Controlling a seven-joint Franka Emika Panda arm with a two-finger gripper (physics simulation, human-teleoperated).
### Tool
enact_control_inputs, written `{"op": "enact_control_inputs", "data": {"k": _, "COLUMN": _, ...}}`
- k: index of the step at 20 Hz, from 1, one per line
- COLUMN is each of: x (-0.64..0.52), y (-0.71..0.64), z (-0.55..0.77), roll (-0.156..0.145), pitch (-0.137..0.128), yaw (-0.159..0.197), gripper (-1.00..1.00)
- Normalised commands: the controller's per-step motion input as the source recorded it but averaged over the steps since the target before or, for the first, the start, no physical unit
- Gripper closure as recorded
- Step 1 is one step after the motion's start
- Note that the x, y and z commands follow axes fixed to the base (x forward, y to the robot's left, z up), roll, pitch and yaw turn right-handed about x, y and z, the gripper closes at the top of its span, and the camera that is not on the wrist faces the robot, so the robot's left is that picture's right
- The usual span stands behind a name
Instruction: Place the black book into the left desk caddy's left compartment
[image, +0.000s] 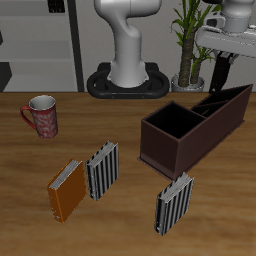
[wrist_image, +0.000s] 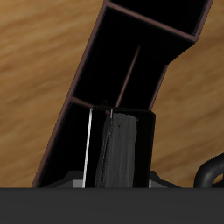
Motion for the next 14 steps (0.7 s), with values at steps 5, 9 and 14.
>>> {"op": "enact_control_inputs", "data": {"k": 5, "x": 0.03, "y": 0.08, "z": -0.11, "roll": 0.012, "pitch": 0.022, "yaw": -0.003, "gripper": 1.0}}
{"op": "enact_control_inputs", "data": {"k": 9, "x": 0.02, "y": 0.1, "z": -0.13, "roll": 0.02, "pitch": 0.016, "yaw": 0.01, "gripper": 1.0}}
{"op": "enact_control_inputs", "data": {"k": 14, "x": 0.05, "y": 0.03, "z": -0.17, "roll": 0.01, "pitch": 0.038, "yaw": -0.002, "gripper": 1.0}}
